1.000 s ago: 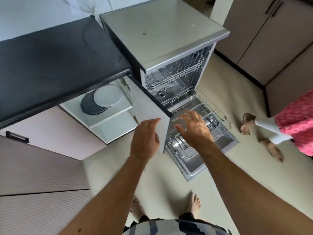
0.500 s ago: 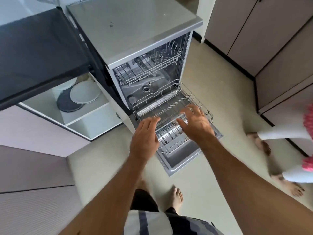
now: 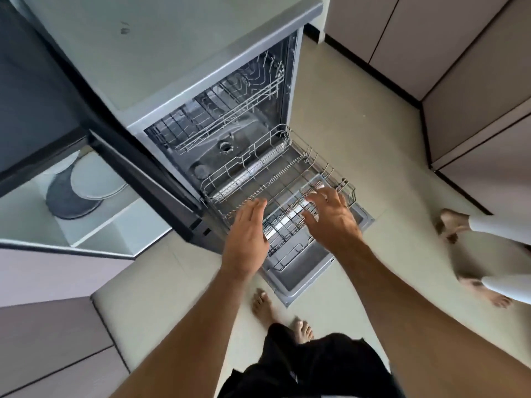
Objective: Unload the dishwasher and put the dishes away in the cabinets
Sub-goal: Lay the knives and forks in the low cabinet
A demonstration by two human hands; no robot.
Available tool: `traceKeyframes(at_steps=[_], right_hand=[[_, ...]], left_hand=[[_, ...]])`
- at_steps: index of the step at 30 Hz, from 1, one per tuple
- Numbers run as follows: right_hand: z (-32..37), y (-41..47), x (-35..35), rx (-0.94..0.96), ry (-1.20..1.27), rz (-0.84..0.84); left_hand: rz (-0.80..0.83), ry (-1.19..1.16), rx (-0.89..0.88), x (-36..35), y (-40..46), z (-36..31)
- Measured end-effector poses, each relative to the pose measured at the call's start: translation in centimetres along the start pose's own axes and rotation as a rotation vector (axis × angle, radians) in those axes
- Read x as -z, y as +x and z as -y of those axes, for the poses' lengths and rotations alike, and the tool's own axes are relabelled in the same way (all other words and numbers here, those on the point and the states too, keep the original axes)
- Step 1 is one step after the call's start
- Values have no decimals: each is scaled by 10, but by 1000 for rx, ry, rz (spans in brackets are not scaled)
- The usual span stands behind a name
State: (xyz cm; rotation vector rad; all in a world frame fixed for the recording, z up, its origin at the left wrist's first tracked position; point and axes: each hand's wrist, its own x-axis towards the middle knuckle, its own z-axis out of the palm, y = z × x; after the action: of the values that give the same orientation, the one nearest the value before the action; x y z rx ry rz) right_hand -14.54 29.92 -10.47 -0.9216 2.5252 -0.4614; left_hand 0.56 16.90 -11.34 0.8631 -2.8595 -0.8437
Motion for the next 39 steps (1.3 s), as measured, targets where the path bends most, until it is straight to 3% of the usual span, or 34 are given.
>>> traceKeyframes(at_steps=[17, 28, 32, 39], right_hand=[[-105, 122, -189, -259, 229, 109], [-138, 155, -317, -602, 359, 181], [-138, 162, -345, -772, 394, 117], [-137, 180, -359, -857, 491, 120]], left_hand=[[80, -3, 112, -193, 113, 84], [155, 42, 239, -295, 140, 144], [188, 102, 302, -323, 143, 162], [167, 164, 326, -346, 154, 168]])
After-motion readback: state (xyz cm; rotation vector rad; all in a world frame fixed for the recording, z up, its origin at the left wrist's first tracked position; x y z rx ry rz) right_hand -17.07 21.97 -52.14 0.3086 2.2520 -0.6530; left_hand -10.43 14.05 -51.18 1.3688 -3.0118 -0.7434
